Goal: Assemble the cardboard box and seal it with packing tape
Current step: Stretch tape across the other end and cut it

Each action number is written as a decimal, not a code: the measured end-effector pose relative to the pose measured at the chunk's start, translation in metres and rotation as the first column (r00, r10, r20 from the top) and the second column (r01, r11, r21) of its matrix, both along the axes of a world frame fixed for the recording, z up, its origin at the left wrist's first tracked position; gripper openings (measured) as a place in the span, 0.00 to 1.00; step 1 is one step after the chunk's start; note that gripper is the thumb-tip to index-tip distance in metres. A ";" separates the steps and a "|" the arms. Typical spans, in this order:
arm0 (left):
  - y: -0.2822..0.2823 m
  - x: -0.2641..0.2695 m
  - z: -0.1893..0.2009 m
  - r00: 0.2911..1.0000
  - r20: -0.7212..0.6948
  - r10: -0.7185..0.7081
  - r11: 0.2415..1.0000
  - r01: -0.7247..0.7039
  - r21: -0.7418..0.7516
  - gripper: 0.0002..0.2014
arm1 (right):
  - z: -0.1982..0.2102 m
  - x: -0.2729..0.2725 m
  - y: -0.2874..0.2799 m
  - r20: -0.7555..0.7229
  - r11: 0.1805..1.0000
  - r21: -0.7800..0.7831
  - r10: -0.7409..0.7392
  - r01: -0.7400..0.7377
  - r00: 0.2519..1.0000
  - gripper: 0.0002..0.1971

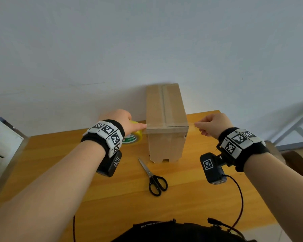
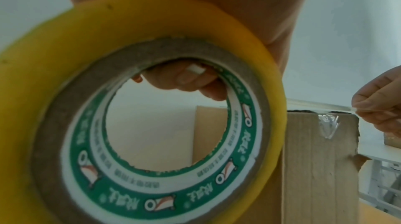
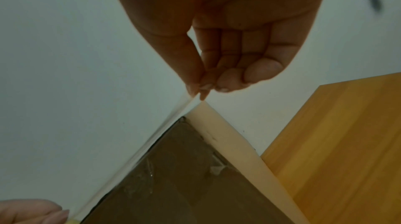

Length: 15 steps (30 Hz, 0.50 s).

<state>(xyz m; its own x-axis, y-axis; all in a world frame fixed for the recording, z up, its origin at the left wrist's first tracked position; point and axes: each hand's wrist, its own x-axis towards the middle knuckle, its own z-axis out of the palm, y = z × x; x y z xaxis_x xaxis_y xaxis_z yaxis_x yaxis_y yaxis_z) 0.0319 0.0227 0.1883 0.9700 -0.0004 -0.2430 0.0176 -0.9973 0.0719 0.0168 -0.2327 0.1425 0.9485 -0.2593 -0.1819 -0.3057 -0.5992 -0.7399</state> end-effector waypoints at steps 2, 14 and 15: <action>0.000 0.000 0.000 1.000 -0.007 0.005 1.000 -0.005 -0.012 0.33 | 0.001 0.001 0.001 0.003 1.000 0.002 0.002 -0.002 1.000 0.08; 0.001 0.005 -0.004 0.999 -0.038 0.008 1.000 -0.008 -0.002 0.28 | -0.002 0.003 0.001 -0.008 1.000 -0.022 0.010 -0.010 1.000 0.09; 0.001 0.005 -0.005 0.999 -0.041 0.008 1.000 -0.008 -0.001 0.27 | -0.002 0.003 0.002 -0.009 1.000 -0.023 0.010 -0.010 1.000 0.09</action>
<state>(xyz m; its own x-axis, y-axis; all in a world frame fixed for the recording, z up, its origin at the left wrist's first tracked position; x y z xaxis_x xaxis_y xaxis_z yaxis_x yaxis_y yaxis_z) 0.0369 0.0237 0.1830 0.9592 0.0071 -0.2826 0.0286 -0.9970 0.0721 0.0201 -0.2310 0.1407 0.9495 -0.2536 -0.1850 -0.3062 -0.6189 -0.7233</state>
